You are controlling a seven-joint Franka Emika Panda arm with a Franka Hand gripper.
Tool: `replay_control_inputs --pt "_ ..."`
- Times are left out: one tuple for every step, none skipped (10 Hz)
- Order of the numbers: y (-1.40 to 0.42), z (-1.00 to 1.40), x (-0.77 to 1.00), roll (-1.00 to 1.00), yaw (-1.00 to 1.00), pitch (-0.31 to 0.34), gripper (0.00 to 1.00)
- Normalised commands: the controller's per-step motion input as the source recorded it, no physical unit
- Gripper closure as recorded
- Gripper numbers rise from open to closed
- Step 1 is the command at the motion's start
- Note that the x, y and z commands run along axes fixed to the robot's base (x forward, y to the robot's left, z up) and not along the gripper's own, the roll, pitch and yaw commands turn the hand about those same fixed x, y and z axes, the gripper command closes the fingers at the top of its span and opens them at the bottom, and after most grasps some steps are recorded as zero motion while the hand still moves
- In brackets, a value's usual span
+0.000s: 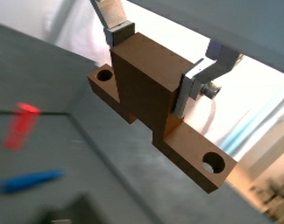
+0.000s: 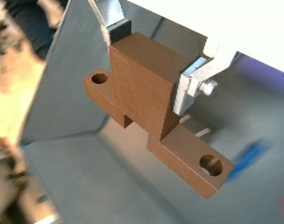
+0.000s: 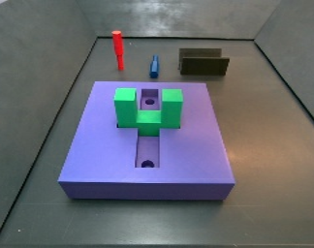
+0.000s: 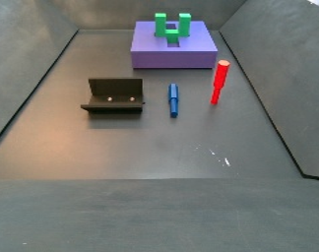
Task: Pick up the brown object. Move up. Place the brown object on the fixture. Regrasp the brown object. Move to above the board. Insert the brown object.
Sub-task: Move to above the board.
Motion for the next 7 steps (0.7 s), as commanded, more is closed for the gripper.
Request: replay_control_inputs --pt "-1.4 0.28 -1.1 -1.0 -0.1 0.136 1.0" --pt "-1.4 0.27 -1.09 -1.0 -0.09 0.14 1.0" --pt "-1.4 0.28 -1.09 -1.0 -0.09 0.143 1.0" --pt "-0.74 0.14 -0.61 -1.0 -0.07 0.151 1.0" --pt "-0.43 0.08 -0.37 -1.0 -0.06 0.151 1.0" --pt "-0.23 0.05 -0.23 -1.0 -0.05 0.143 1.0" --pt "-0.1 0.02 -0.16 -1.0 -0.04 0.125 1.0"
